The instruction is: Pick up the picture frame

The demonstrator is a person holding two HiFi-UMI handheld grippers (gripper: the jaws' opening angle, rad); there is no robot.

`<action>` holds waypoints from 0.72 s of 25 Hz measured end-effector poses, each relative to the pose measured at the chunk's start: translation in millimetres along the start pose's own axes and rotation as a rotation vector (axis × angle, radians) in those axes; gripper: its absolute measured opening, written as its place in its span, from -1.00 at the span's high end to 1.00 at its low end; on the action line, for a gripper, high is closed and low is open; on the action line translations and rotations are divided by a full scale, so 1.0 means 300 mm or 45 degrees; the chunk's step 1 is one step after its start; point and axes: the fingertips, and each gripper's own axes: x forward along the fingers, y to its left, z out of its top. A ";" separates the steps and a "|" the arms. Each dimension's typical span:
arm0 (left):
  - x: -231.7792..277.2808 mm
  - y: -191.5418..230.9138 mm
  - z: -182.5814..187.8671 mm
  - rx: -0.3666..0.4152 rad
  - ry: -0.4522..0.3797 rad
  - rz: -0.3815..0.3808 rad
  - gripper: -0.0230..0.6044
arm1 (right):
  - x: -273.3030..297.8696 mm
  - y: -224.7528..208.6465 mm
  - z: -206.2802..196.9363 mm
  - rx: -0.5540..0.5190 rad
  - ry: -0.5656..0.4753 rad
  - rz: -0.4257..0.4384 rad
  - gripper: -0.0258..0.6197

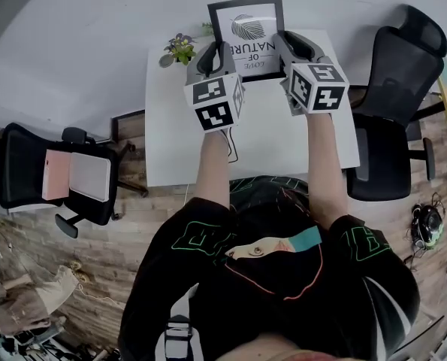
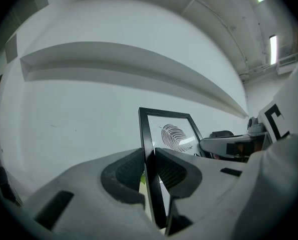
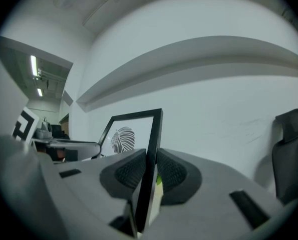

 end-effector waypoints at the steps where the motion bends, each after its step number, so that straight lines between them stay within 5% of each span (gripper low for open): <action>1: 0.001 0.000 0.005 0.001 -0.004 0.000 0.69 | 0.001 0.000 0.005 -0.002 -0.005 0.001 0.69; 18: 0.020 -0.019 -0.002 0.002 -0.010 0.005 0.69 | 0.003 -0.028 0.004 -0.015 -0.022 0.018 0.69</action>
